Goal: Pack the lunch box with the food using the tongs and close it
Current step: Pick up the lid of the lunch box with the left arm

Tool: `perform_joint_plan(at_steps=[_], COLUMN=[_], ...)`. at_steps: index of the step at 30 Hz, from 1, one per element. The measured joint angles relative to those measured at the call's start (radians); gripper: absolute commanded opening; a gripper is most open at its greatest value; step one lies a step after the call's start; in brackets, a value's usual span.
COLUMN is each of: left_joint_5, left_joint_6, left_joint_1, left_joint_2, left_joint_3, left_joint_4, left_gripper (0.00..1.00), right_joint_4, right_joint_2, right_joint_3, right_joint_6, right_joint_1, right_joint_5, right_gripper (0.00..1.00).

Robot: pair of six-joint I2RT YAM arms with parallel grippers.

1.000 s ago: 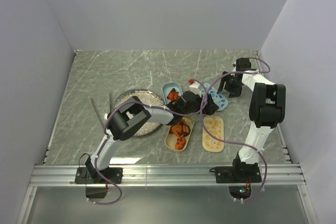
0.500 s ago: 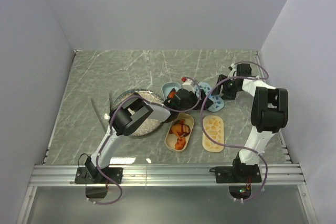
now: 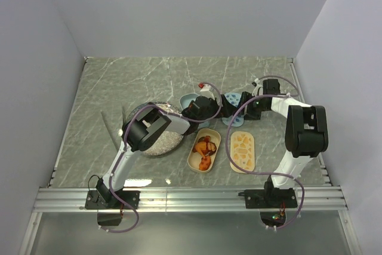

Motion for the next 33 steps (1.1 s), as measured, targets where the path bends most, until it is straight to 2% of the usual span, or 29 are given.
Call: perform_joint_plan(at_steps=[12,25,33], left_joint_5=[0.043,0.057,0.041], left_joint_6=[-0.015,-0.041,-0.074], left_joint_1=[0.0,0.006,0.023], left_joint_2=[-0.002,-0.011,-0.013], left_joint_3=[-0.029,-0.097,-0.105], left_joint_4=[0.075,0.173,0.195], left_gripper=[0.99,0.99,0.99], right_joint_4=[0.047,0.099,0.116], right_joint_2=[-0.105,-0.14,-0.222], right_joint_3=[-0.081,-0.124,-0.187], right_joint_6=[0.051,0.087,0.144], right_joint_1=[0.001,0.001,0.035], right_joint_5=[0.029,-0.019,-0.219], right_gripper=[0.72,0.71,0.7])
